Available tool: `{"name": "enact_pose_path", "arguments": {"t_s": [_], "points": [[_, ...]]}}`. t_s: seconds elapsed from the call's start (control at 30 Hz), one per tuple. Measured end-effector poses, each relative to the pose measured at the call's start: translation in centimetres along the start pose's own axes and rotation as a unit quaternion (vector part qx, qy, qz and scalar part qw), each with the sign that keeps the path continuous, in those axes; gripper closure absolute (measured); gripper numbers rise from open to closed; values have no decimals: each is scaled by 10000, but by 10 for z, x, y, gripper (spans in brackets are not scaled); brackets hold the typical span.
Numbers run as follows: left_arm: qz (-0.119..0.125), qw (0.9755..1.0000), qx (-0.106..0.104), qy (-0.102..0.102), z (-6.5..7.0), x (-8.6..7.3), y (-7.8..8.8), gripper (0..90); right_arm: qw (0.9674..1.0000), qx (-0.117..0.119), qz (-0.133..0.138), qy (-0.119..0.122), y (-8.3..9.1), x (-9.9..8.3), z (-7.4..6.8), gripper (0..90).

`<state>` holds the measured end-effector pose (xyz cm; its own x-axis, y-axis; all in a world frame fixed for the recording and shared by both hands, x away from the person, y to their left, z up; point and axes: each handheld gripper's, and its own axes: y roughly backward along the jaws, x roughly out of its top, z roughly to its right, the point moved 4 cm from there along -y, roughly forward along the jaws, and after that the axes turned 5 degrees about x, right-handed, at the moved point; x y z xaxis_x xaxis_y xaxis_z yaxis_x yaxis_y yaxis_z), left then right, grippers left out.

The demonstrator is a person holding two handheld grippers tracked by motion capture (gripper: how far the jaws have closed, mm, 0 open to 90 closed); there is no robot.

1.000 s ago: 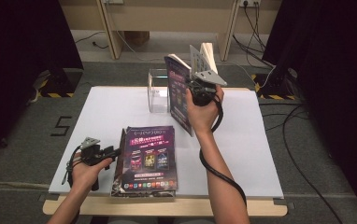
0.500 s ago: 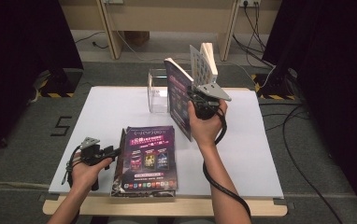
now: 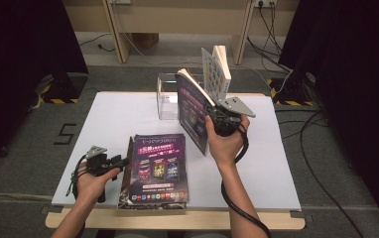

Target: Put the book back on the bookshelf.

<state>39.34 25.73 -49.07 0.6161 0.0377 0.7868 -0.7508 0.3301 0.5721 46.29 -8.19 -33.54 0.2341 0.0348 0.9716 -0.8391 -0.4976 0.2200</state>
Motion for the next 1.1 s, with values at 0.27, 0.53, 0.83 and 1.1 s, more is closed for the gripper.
{"name": "enact_pose_path", "arguments": {"t_s": [0.27, 0.53, 0.83, 1.1], "points": [[4, 10000, 6, 14, -1, 1, 1, 575, 9998, 57, -182, -67, -6, 4, 0, 758], [17, 10000, 11, 25, -2, 1, 1, 575, 9983, 231, -532, -31, -25, 7, -5, 772], [17, 10000, 4, 24, -2, 1, 0, 575, 9953, 224, -936, 45, -29, 12, -1, 824], [14, 10000, 12, 34, -2, 1, 1, 576, 9962, 198, -848, -35, -29, 12, 2, 828]]}}
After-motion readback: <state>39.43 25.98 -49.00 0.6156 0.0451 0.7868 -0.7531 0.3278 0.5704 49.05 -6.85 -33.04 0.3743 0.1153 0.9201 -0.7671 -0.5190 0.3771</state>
